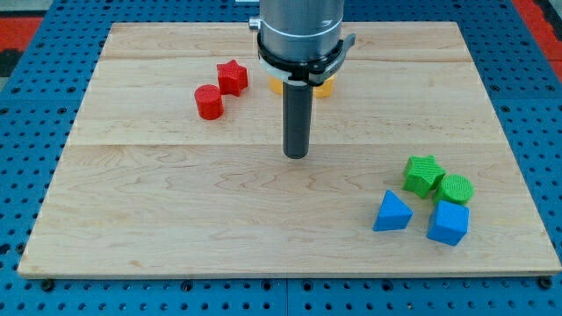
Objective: Point your arm at the bottom right side of the board
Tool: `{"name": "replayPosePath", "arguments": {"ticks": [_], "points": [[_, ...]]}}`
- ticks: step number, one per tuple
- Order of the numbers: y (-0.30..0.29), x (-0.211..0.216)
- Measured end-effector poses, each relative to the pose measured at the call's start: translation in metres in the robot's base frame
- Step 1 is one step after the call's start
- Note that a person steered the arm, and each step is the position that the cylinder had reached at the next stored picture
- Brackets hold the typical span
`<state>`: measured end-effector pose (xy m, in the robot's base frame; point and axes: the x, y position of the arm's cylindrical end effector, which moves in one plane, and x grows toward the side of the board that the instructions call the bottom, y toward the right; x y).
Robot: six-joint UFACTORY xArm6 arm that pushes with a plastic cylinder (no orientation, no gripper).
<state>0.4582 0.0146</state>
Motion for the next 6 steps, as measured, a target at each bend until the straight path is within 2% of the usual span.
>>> {"name": "replayPosePath", "arguments": {"ticks": [1,2,3,4,5,6], "points": [[0.024,0.036],[0.004,0.133],[0.052,0.161],[0.165,0.16],[0.212,0.155],[0.227,0.13]]}}
